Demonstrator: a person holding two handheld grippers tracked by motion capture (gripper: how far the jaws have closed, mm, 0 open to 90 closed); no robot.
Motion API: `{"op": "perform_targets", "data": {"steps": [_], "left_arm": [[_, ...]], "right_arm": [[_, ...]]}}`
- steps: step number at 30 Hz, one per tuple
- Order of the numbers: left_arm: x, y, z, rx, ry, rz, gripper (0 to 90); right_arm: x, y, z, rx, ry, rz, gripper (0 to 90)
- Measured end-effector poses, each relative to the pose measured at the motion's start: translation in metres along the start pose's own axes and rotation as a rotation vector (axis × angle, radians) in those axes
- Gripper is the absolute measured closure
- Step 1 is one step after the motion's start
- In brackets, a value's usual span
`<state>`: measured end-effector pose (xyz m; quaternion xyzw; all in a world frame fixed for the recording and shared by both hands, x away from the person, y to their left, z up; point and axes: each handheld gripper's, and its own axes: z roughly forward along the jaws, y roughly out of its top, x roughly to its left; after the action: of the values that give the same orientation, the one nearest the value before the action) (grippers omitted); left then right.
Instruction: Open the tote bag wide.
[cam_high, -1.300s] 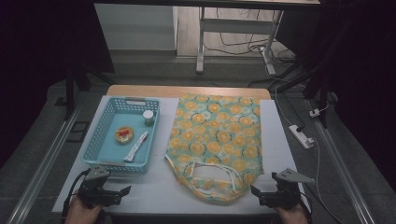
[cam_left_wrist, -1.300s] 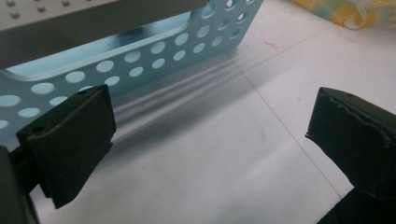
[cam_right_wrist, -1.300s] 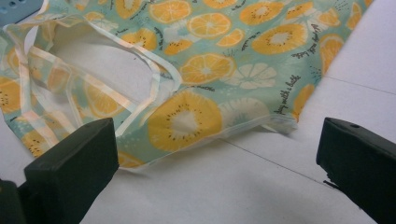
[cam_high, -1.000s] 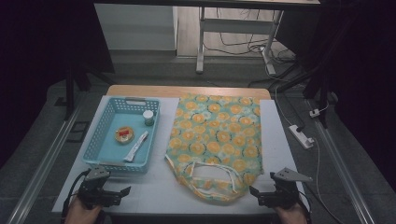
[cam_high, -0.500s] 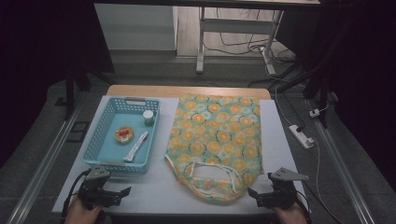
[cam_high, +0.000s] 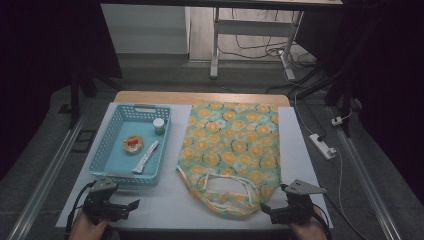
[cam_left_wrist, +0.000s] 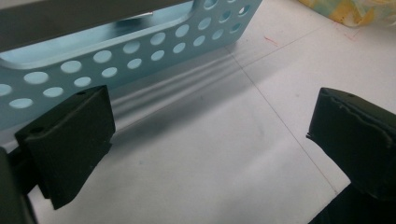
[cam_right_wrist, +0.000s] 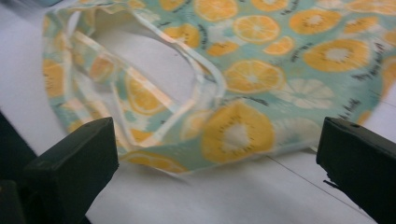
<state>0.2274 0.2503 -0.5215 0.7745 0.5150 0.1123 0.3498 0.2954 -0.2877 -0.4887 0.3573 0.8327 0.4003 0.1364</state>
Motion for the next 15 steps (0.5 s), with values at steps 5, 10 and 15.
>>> {"op": "perform_targets", "data": {"steps": [5,10,15], "left_arm": [[0.0,0.0,0.0,0.0,0.0,-0.001,0.7],[0.001,0.0,0.0,-0.003,-0.003,-0.001,0.7],[0.0,0.0,0.0,-0.002,-0.002,-0.001,0.7]], "right_arm": [[0.007,0.004,0.004,0.014,0.026,-0.028,0.0],[0.013,0.008,0.005,0.008,0.041,-0.041,0.0],[0.021,0.012,0.01,0.016,0.087,-0.051,0.0]]}}
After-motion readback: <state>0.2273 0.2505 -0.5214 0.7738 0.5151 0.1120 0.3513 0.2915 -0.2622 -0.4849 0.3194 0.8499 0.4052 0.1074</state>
